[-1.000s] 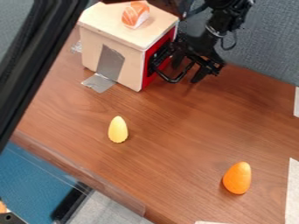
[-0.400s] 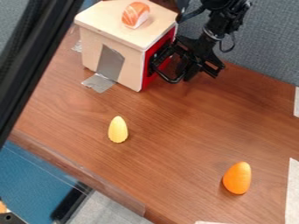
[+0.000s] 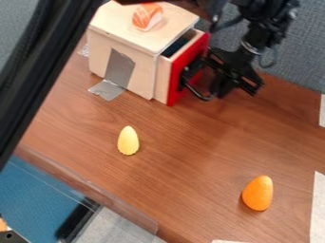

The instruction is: Il ouvre le tiroir

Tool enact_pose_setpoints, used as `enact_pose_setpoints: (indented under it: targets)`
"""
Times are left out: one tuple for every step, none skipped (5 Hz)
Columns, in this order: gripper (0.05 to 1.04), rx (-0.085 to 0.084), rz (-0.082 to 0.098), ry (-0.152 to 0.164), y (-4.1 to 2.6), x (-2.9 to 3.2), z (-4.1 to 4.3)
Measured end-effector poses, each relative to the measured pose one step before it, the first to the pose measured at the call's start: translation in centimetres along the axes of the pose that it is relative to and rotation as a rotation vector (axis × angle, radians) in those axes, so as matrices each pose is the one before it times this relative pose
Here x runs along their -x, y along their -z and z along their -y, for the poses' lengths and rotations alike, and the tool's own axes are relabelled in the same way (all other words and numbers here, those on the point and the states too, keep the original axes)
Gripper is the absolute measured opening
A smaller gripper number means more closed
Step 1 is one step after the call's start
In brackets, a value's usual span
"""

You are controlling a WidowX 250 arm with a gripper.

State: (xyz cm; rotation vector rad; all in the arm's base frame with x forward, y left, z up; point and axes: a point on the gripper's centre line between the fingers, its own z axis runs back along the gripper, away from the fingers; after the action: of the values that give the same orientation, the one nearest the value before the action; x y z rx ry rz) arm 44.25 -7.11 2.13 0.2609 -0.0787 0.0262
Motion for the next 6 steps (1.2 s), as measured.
enact_pose_setpoints:
  targets:
    - [0.144, 0.0112, 0.0019, 0.0047, -0.238, 0.161, 0.866]
    - [0.144, 0.0106, 0.0053, -0.0086, -0.282, -0.097, 0.389]
    - [0.143, 0.0230, -0.0003, -0.0251, -0.877, 0.143, 1.422]
    - [0.143, 0.0228, 0.0004, 0.0013, -0.824, 0.225, 1.429]
    - [0.172, 0.0050, 0.0003, -0.0017, -0.111, 0.075, 0.249]
    - [0.392, 0.0052, -0.0060, -0.0313, 0.031, 0.077, 0.098]
